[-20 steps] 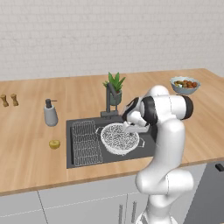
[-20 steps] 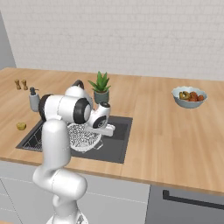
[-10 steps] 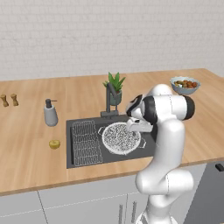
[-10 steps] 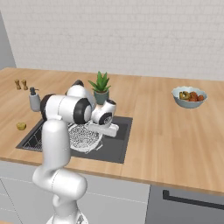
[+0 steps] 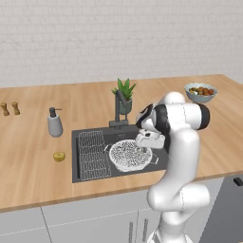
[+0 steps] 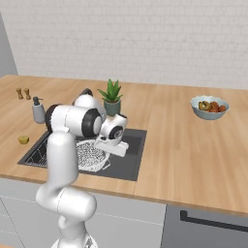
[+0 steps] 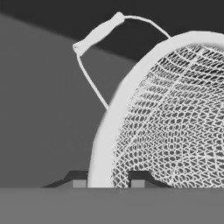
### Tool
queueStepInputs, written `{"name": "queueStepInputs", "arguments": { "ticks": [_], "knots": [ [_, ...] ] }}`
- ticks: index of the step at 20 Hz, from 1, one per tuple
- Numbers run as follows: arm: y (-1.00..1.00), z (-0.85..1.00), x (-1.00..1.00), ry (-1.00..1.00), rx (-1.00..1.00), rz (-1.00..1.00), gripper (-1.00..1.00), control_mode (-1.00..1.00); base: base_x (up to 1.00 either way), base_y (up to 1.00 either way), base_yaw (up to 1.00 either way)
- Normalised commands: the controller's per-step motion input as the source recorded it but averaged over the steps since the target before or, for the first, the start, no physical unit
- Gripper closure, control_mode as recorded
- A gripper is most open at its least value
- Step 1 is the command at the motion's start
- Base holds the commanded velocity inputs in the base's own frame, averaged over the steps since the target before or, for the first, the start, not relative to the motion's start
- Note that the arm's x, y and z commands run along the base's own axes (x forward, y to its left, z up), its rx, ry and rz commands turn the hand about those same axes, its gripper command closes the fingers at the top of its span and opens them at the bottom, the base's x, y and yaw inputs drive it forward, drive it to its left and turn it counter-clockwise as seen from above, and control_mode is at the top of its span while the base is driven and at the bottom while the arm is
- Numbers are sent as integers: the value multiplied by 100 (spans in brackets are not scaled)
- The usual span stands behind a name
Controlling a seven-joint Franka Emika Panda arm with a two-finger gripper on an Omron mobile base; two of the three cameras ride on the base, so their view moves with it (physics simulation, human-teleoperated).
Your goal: Put the colander in the sink, put the kiwi in the colander, and turn on the sink faucet and pour water over the colander.
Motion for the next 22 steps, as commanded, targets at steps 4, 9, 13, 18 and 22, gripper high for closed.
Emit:
{"name": "queueStepInputs", "arguments": {
  "ticks": [4, 9, 13, 18, 22],
  "knots": [
    [-7, -36, 0, 7, 19, 21, 100, -100, 0, 0, 0],
    [-11, -39, -34, 0, 11, 19, 100, -100, 0, 0, 0],
    [0, -5, -68, -3, 5, 16, -100, -100, 0, 0, 0],
    [-12, 31, -46, -12, 5, 11, -100, -100, 0, 0, 0],
    [-23, 58, -21, -15, 5, 9, -100, -100, 0, 0, 0]
  ]
}}
